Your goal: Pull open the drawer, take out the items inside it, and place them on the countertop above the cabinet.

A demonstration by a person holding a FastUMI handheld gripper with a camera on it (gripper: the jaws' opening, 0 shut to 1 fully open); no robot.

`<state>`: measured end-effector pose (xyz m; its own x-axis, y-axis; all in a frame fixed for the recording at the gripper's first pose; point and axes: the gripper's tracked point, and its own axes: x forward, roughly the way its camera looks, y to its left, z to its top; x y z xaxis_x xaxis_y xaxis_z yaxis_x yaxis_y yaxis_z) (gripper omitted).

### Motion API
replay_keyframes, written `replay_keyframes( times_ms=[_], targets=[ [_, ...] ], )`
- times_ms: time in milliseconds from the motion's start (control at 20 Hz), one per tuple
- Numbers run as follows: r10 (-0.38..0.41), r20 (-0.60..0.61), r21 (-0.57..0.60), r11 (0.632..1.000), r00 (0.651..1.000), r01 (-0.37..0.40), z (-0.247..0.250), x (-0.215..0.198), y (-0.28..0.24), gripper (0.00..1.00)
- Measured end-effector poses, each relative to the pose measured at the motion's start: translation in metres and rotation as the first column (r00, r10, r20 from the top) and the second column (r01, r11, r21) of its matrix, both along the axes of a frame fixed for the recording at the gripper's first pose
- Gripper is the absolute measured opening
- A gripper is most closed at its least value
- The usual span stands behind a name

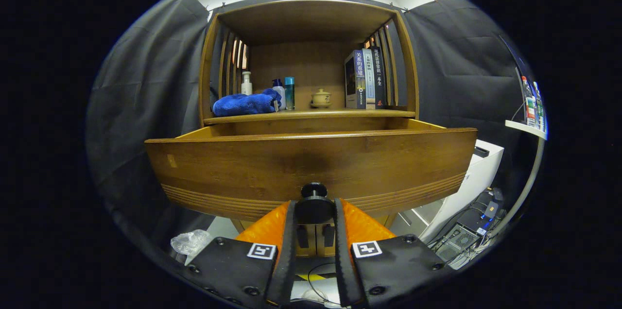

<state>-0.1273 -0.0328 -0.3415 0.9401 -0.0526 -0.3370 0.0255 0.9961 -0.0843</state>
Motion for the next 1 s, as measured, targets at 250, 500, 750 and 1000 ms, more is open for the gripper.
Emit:
replay_keyframes(
  times_ms=[250, 500, 750, 1000],
  targets=[
    [0.009, -0.027, -0.004, 1.000, 1.000, -0.009, 0.002, -0.020, 0.002, 0.38],
    [-0.089, 0.008, 0.058, 0.994, 0.996, 0.088, 0.017, -0.053, -0.026, 0.08],
    [-0.019, -0.033, 0.064, 0.998, 0.999, 0.021, 0.019, -0.046, -0.001, 0.10],
    [0.036, -0.011, 0.035, 0.999, 0.999, -0.036, 0.060, -0.023, 0.016, 0.50]
  ],
)
